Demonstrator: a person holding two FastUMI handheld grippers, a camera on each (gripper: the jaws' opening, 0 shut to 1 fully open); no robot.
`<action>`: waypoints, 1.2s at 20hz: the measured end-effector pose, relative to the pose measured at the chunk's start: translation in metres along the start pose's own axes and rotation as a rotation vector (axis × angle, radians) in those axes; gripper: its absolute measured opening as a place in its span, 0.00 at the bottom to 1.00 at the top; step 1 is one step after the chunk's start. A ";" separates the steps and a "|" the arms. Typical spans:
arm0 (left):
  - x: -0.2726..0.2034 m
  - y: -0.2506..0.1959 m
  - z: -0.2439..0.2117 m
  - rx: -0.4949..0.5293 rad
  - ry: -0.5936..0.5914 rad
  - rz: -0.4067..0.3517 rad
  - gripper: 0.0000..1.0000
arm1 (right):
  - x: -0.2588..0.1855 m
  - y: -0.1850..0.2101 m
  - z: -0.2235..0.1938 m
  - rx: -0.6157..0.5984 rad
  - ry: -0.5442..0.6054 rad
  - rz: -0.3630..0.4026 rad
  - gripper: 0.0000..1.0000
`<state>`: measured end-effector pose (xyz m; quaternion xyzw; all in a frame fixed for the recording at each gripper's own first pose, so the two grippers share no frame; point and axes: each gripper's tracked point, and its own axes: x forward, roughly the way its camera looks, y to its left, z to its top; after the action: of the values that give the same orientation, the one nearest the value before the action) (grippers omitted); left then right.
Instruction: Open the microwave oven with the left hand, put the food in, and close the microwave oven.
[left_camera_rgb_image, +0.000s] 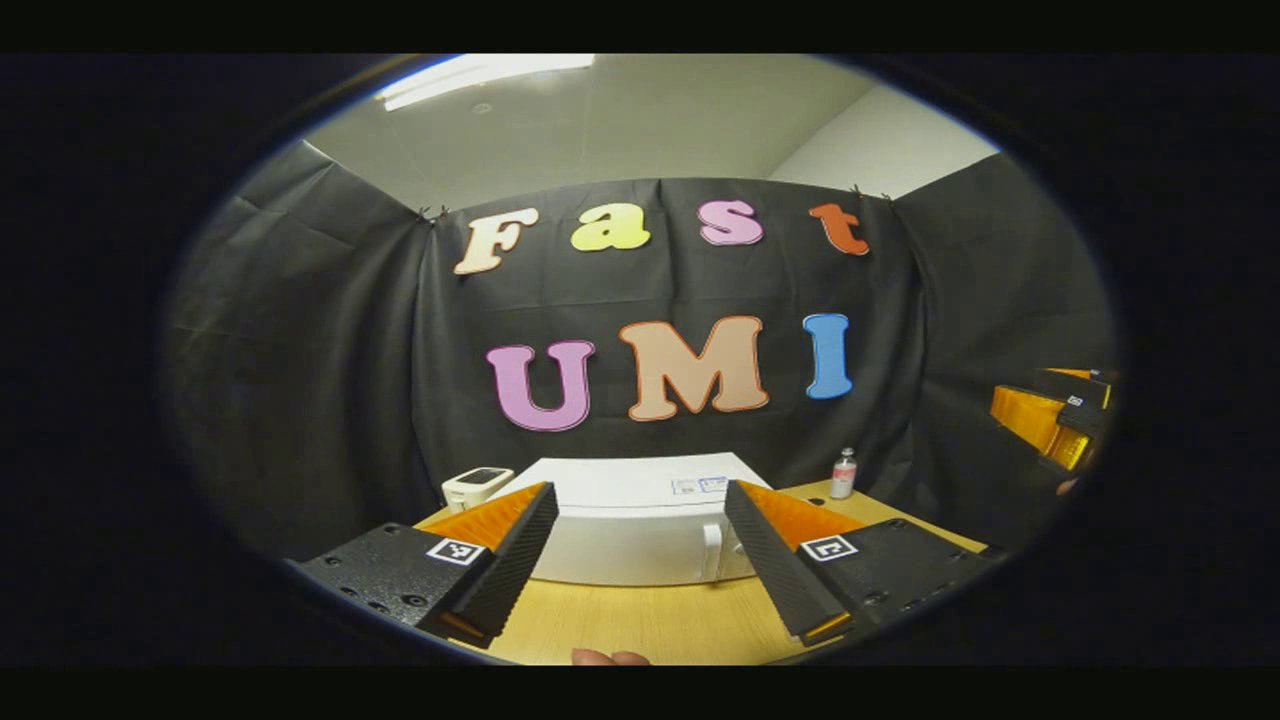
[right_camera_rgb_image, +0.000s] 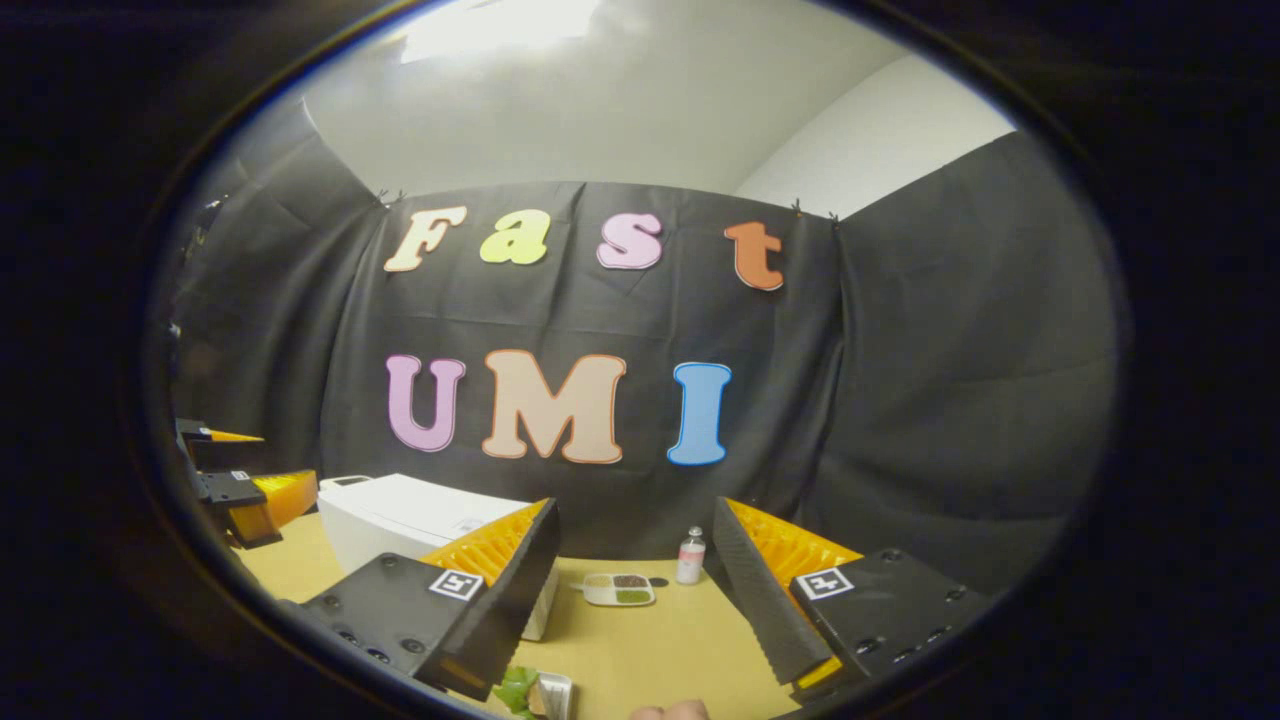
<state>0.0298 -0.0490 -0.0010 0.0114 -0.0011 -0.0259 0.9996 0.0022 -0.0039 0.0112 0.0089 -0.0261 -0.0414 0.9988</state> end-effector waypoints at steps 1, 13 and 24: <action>0.001 -0.002 -0.002 0.007 0.006 -0.003 1.00 | 0.000 0.000 0.000 0.003 0.003 0.002 0.96; 0.032 -0.026 -0.075 0.008 0.105 -0.055 0.99 | -0.001 -0.002 -0.001 -0.022 0.002 -0.009 0.96; 0.122 -0.056 -0.180 -0.021 0.229 -0.116 0.99 | -0.005 -0.006 -0.008 -0.072 0.083 -0.060 0.96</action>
<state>0.1492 -0.1070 -0.1822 0.0038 0.1141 -0.0821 0.9901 -0.0024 -0.0090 0.0031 -0.0248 0.0169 -0.0718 0.9970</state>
